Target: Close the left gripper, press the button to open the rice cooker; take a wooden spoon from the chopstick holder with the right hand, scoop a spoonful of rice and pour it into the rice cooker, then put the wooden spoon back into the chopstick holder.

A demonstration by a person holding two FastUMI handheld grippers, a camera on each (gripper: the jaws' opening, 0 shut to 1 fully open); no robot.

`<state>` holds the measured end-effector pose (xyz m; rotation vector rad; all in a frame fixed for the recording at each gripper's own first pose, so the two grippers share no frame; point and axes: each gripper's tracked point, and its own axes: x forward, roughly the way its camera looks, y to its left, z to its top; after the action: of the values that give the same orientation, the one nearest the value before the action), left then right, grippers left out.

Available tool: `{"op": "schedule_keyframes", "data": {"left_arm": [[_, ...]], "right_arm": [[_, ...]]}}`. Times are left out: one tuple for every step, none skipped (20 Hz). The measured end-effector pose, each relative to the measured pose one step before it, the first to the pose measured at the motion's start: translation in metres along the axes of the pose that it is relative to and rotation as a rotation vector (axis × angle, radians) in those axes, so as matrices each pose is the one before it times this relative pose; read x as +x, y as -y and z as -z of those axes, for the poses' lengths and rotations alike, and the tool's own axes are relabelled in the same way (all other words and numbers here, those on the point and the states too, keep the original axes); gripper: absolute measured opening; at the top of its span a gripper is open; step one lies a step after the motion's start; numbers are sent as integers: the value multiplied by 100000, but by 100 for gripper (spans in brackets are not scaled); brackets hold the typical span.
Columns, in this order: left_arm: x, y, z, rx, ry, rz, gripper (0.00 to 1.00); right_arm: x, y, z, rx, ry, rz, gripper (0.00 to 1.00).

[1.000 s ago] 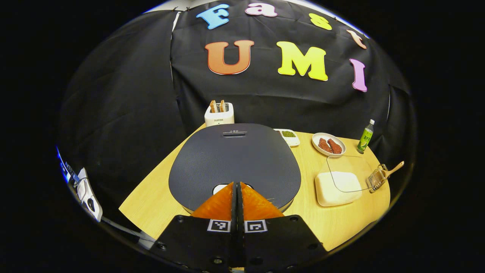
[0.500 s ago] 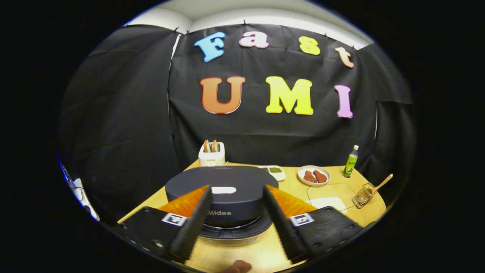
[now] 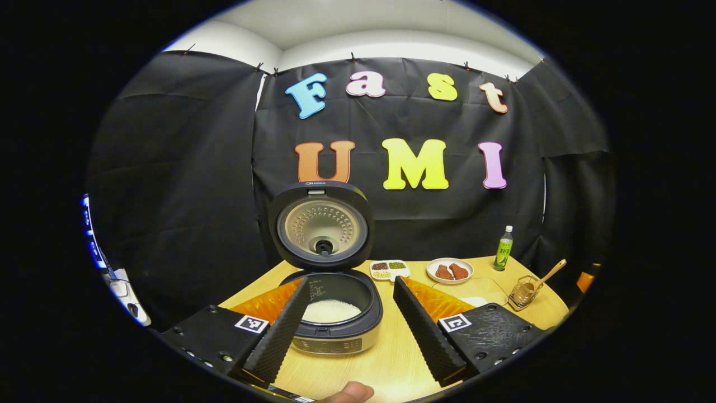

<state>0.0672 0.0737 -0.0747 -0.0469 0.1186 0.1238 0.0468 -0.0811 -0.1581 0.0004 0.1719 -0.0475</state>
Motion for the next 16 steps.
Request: {"op": "schedule_keyframes", "data": {"left_arm": [[-792,58,361,-1087,680,-212,95],[-682,234,208,-616,1091,470,95],[-680,381,65,-365,1023,606,95],[-681,197,243,-32,948,120,95],[-720,17,-70,104,1496,-180,95],[-618,108,-149,444,1637,122,95],[-678,-22,84,47,1034,-563,95],[-656,14,127,-1098,254,-519,95],[-598,676,288,-1473,7,1459,95],[-599,657,178,-1862,-154,1835,96],[-498,571,179,-1874,32,1259,96],[-372,383,89,-1069,1084,693,96],[-402,33,-143,-360,1452,174,96],[-183,-104,212,334,890,-784,96],[-195,-39,480,356,-374,-517,95],[-27,-3,353,547,-104,-287,95]], "right_arm": [[382,578,347,-809,612,871,99],[422,468,203,-685,1166,419,100],[573,468,130,-594,1220,676,99],[834,621,149,185,1226,1235,99],[886,367,273,64,-76,827,100],[1025,175,730,24,-1448,117,100],[890,30,395,623,-788,-879,100],[835,227,95,730,-511,-344,100],[955,395,114,956,138,52,100],[1013,443,246,1256,-184,30,100],[929,168,281,1206,-76,-900,100],[938,328,302,563,534,-54,99],[1028,534,177,332,-56,664,100],[1056,574,360,901,-283,527,100],[896,344,254,1330,-1020,174,100],[988,138,438,717,-945,-514,100]]}}
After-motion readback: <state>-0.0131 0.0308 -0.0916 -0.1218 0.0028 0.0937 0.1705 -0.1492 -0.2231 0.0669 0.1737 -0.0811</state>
